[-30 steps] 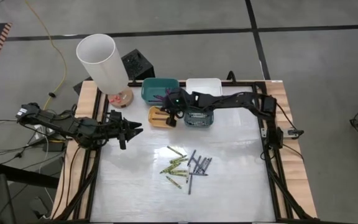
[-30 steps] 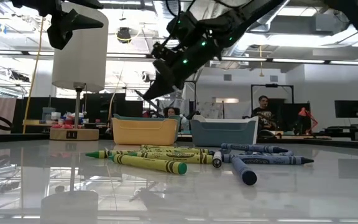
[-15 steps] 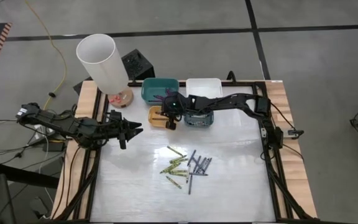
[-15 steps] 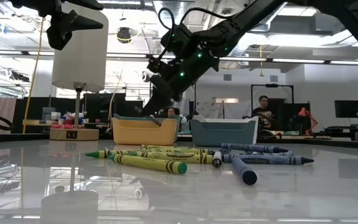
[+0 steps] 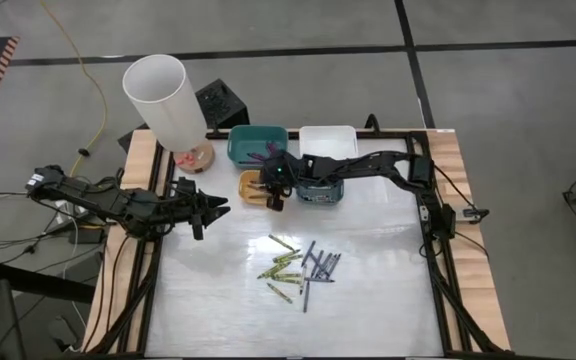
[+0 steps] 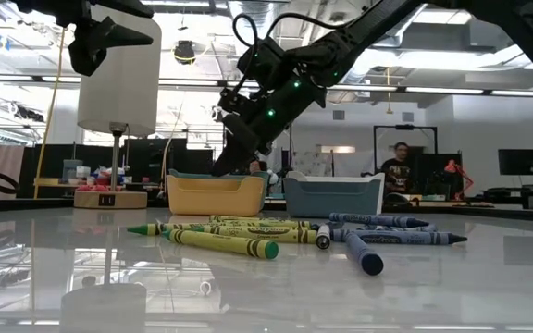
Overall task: Sort crayons
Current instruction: Put the blue crayon into the yellow bin
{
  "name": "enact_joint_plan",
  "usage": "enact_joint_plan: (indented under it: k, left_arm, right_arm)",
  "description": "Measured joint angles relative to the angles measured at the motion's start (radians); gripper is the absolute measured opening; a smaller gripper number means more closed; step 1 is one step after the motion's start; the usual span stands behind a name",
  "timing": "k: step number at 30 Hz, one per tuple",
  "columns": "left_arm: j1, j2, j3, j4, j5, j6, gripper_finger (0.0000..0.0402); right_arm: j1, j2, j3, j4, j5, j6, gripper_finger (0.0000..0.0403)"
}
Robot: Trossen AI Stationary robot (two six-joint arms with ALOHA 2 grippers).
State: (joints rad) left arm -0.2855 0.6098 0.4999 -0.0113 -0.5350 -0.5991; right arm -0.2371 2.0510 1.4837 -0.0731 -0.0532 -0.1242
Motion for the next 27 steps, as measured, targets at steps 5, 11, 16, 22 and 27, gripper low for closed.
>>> enact_joint_plan:
  k: [5, 11, 16, 22, 27]
  left_arm:
    - [0.000, 0.000, 0.000, 0.000, 0.002, -0.012, 0.0160]
    - [0.000, 0.000, 0.000, 0.000, 0.014, -0.011, 0.0160]
    - [0.000, 0.000, 0.000, -0.009, 0.014, 0.004, 0.0160]
    - [0.000, 0.000, 0.000, 0.010, 0.050, 0.002, 0.0160]
    - [0.000, -0.001, 0.000, 0.043, 0.114, -0.043, 0.0160]
  right_arm:
    - [0.002, -0.032, 0.005, -0.025, 0.001, 0.036, 0.0081]
    - [0.019, -0.124, 0.125, -0.295, 0.002, 0.050, 0.0081]
    - [0.072, -0.172, 0.235, -0.544, 0.002, 0.117, 0.0081]
    - [0.168, -0.182, 0.269, -0.763, -0.059, 0.222, 0.0081]
    - [0.287, -0.182, 0.269, -0.750, -0.107, 0.264, 0.0082]
